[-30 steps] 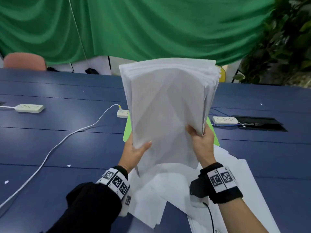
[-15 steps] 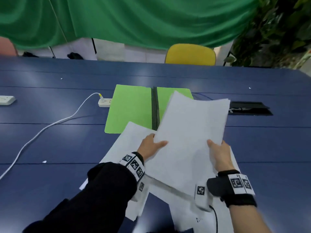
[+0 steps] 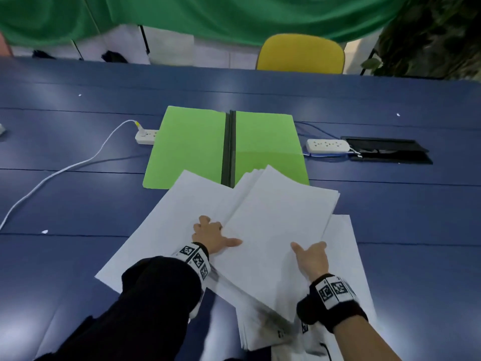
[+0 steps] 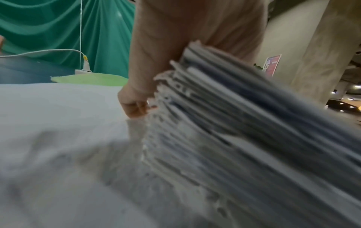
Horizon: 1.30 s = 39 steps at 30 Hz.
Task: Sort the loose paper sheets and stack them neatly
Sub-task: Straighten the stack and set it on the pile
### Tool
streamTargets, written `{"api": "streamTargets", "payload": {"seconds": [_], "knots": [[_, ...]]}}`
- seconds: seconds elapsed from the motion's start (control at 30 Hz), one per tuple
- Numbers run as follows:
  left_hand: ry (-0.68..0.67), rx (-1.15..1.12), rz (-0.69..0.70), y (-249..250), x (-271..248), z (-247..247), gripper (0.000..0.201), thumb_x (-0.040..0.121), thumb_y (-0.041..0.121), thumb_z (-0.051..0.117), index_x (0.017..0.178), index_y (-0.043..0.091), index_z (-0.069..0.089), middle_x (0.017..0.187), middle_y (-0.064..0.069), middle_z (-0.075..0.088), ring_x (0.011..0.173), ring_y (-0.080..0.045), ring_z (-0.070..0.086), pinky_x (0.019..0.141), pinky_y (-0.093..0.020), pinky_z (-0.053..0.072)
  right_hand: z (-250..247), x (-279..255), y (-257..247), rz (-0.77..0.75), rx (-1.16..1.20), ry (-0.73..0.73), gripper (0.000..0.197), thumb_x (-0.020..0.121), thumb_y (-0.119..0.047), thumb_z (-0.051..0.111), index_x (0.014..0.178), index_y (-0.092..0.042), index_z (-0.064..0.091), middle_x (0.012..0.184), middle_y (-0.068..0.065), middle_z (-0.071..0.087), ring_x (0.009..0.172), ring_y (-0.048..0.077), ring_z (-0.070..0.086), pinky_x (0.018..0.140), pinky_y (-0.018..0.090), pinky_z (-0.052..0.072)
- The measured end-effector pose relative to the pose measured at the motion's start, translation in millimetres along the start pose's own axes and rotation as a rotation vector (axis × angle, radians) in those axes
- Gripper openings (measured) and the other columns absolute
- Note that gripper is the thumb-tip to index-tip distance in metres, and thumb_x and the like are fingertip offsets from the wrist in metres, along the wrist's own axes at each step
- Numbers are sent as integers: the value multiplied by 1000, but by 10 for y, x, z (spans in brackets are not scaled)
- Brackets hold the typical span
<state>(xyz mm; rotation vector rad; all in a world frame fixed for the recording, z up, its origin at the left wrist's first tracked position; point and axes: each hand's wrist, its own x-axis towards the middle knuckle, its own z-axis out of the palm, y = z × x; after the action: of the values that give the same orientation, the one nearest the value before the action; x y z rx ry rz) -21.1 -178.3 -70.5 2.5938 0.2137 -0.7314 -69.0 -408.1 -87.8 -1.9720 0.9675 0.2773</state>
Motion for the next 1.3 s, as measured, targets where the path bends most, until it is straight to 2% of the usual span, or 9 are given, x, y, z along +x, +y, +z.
{"api": "streamTargets", "payload": {"seconds": [0.1,0.17,0.3,0.57,0.73,0.83,0.93,1.13,1.3], "knots": [[-17,-41,72,0,25,-62,56,68,55,73,91,8,53,128,-12,33,118,-31,42,100,-39,40,-19,32,-19,8,-19,-14,79,88,-32,60,139,7,14,141,22,40,129,35,41,104,36,34],[21,38,134,30,13,-74,61,69,58,70,98,7,57,127,-12,36,117,-29,42,98,-38,41,-24,17,-28,8,-37,-21,81,89,-33,59,141,6,10,143,21,38,131,34,39,105,35,33],[156,289,213,101,-38,-15,71,78,64,56,116,4,55,141,-10,28,125,-29,31,99,-37,37,-38,8,-18,-4,-39,-28,86,89,-35,59,143,4,6,146,19,35,132,34,38,106,37,32],[262,336,236,92,-108,137,76,86,63,42,129,0,44,153,-4,14,132,-27,22,104,-37,31,-47,0,-39,4,-13,-36,76,89,-31,59,139,4,14,142,21,39,128,36,41,102,38,35],[262,278,214,53,-107,207,78,86,63,41,131,0,41,154,-3,9,134,-29,19,106,-39,28,-53,-30,-63,1,-39,-30,75,89,-33,59,139,2,15,140,21,41,127,37,42,101,39,37],[237,228,188,39,-104,251,82,86,64,39,137,-1,32,150,-8,23,133,-28,26,107,-40,26,-58,-44,-46,-4,-49,-30,75,89,-34,59,140,1,15,141,20,41,128,37,42,102,40,36],[241,246,130,76,-76,244,86,84,68,39,136,0,33,145,-10,33,131,-28,32,106,-41,25,-55,-24,-24,-19,-58,-17,68,89,-35,59,134,0,22,138,20,44,125,37,45,101,40,37],[77,-85,24,183,63,169,87,77,60,60,129,-6,39,138,-15,23,121,-32,43,104,-38,36,-69,-41,-38,-22,-86,-19,62,88,-37,60,127,-2,28,133,19,49,121,39,48,97,41,40],[143,134,-59,210,125,162,89,69,74,56,125,5,48,129,-14,35,120,-33,36,99,-40,35,-84,-32,-6,-30,-107,-21,66,88,-38,60,131,-1,26,134,18,48,122,38,48,98,41,39]]}}
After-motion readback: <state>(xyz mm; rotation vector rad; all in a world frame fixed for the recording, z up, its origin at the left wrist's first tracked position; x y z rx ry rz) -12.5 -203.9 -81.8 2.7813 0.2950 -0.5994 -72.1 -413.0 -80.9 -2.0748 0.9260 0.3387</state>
